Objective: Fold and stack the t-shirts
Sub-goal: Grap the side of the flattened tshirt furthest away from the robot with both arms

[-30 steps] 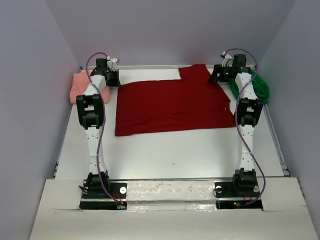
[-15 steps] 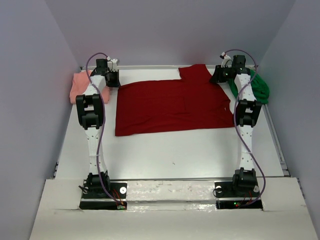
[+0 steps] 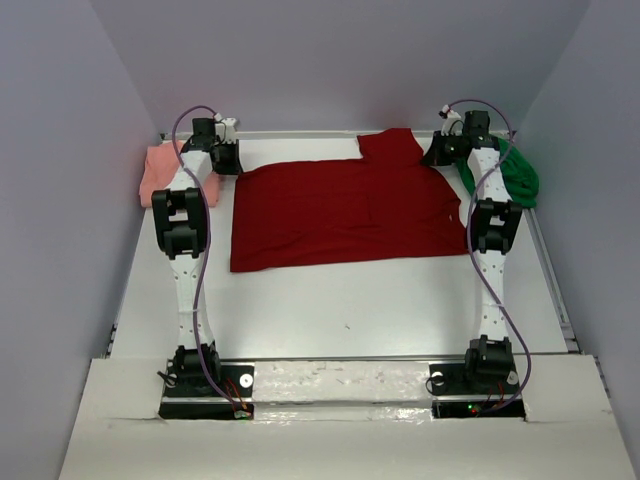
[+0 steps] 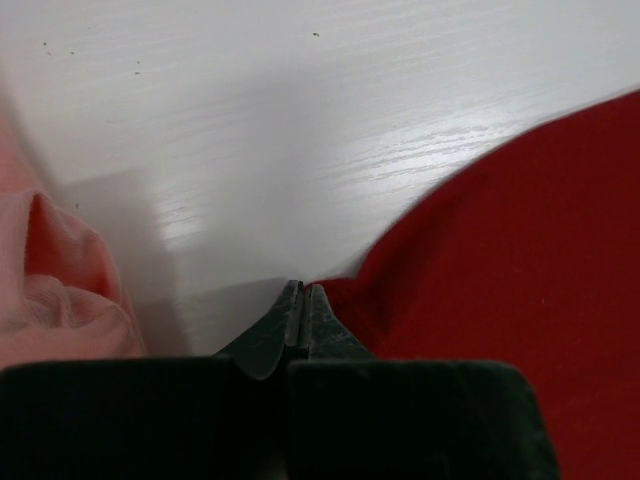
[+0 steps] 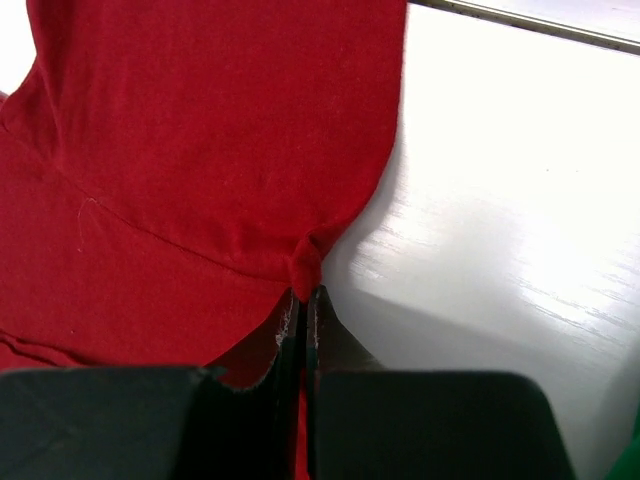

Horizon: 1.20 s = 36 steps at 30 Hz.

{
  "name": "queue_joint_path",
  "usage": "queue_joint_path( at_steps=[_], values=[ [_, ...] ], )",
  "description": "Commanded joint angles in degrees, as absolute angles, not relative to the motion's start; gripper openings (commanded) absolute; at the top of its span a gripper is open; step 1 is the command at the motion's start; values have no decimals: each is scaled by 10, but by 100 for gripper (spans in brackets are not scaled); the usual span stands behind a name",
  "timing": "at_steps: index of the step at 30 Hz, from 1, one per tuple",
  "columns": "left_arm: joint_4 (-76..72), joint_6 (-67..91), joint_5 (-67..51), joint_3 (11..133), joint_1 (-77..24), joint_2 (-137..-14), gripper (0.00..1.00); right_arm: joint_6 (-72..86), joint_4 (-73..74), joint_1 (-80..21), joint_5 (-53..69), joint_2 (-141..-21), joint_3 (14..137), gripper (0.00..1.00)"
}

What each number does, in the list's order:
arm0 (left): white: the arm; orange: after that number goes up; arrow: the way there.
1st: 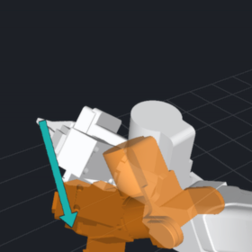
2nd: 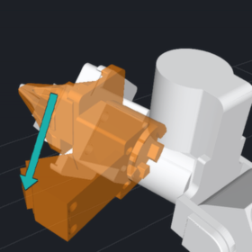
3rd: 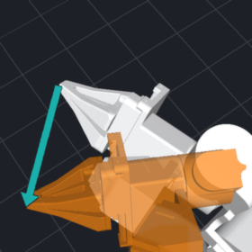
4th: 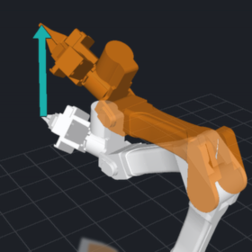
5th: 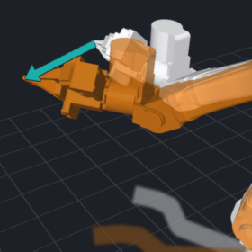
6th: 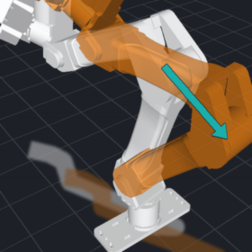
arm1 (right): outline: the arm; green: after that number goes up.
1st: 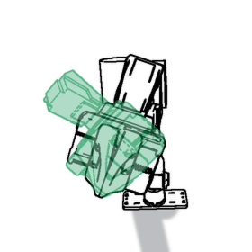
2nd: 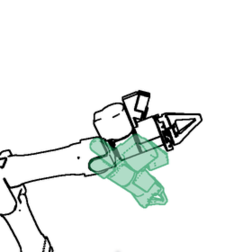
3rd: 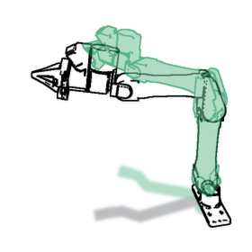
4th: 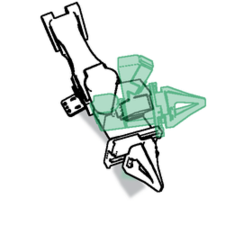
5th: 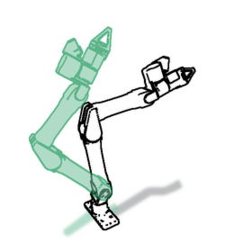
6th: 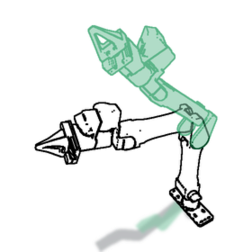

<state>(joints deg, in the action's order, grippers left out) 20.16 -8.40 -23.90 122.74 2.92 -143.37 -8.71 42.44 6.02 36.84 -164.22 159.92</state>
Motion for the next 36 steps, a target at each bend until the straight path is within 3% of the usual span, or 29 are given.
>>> queue_joint_path(
  at_steps=[1, 26, 36],
  values=[
    [211, -76, -268, 1257, 21, -1387, 0, -81, 406, 54, 381, -1627, 1606, 0],
    [195, -83, -258, 1236, 17, -1309, 0, -94, 420, 54, 426, -1557, 1579, 0],
    [196, -99, -236, 1175, 17, -1253, 0, -145, 421, 54, 423, -1454, 1444, 0]
  ],
)
